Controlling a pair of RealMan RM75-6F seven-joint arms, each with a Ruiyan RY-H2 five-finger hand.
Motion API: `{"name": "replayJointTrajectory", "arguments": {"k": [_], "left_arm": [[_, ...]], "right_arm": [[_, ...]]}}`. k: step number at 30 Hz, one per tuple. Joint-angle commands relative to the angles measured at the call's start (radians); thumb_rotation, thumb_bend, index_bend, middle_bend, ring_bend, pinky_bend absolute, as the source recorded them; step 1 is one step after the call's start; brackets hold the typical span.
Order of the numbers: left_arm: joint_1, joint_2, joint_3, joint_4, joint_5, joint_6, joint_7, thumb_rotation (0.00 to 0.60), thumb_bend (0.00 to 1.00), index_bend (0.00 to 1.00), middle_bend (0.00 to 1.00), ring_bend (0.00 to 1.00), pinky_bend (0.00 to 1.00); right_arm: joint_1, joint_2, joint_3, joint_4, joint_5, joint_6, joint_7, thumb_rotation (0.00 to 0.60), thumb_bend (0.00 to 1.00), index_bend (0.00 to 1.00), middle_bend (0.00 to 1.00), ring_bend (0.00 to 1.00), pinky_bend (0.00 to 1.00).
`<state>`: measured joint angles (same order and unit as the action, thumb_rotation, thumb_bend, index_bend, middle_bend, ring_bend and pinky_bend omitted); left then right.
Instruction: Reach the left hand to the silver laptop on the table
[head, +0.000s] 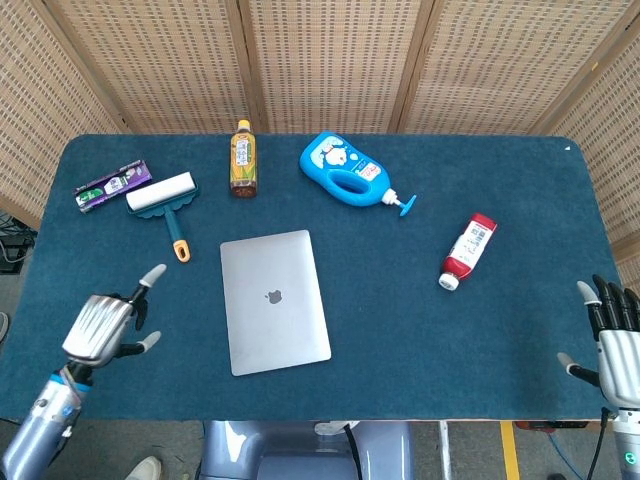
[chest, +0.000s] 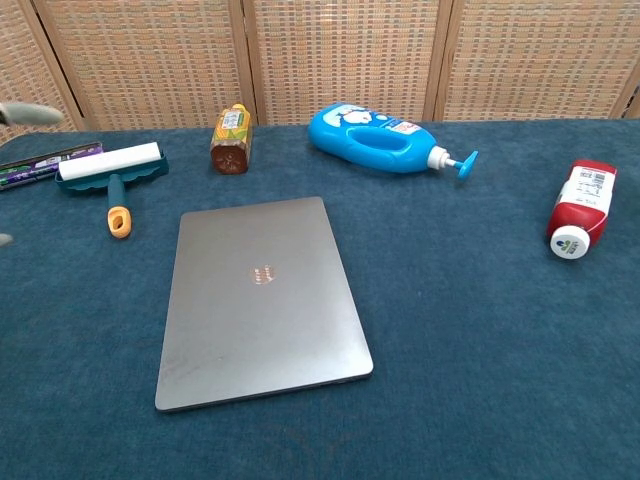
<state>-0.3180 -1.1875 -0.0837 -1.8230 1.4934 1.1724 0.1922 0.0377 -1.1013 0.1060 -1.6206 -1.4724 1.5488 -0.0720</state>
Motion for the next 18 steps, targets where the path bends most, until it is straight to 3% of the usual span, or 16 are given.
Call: {"name": "replayJointTrajectory", "arguments": {"k": [1, 4, 8, 13, 18], "left_arm": [[-0.253, -0.094, -0.084, -0.117, -0.435, -0.34, 0.171, 0.6, 0.82, 0.0, 0.98, 1.0, 1.0], [-0.353, -0.146, -0.092, -0.105, -0.652, -0.392, 0.24, 0.6, 0.93, 0.0, 0.99, 1.0, 1.0], [-0.501, -0.206, -0.083, -0.083, -0.936, -0.373, 0.334, 0.6, 0.94, 0.0, 0.99, 1.0, 1.0], [-0.605, -0.25, -0.075, -0.056, -1.12, -0.357, 0.369, 0.6, 0.94, 0.0, 0.99, 1.0, 1.0], [-0.658, -0.283, -0.047, -0.019, -1.191, -0.361, 0.368, 0.6, 0.94, 0.0, 0.99, 1.0, 1.0]], "right_arm": [[0.005, -0.001, 0.006, 0.005, 0.018, -0.015, -0.002, 0.6, 0.0, 0.0, 0.0, 0.0, 0.0], [0.009, -0.003, 0.006, 0.013, 0.02, -0.021, -0.001, 0.6, 0.0, 0.0, 0.0, 0.0, 0.0], [0.013, -0.011, 0.006, 0.026, 0.025, -0.029, -0.01, 0.6, 0.0, 0.0, 0.0, 0.0, 0.0], [0.017, -0.016, 0.007, 0.037, 0.038, -0.043, -0.012, 0.6, 0.0, 0.0, 0.0, 0.0, 0.0], [0.02, -0.017, 0.008, 0.044, 0.047, -0.051, -0.011, 0.6, 0.0, 0.0, 0.0, 0.0, 0.0]]}}
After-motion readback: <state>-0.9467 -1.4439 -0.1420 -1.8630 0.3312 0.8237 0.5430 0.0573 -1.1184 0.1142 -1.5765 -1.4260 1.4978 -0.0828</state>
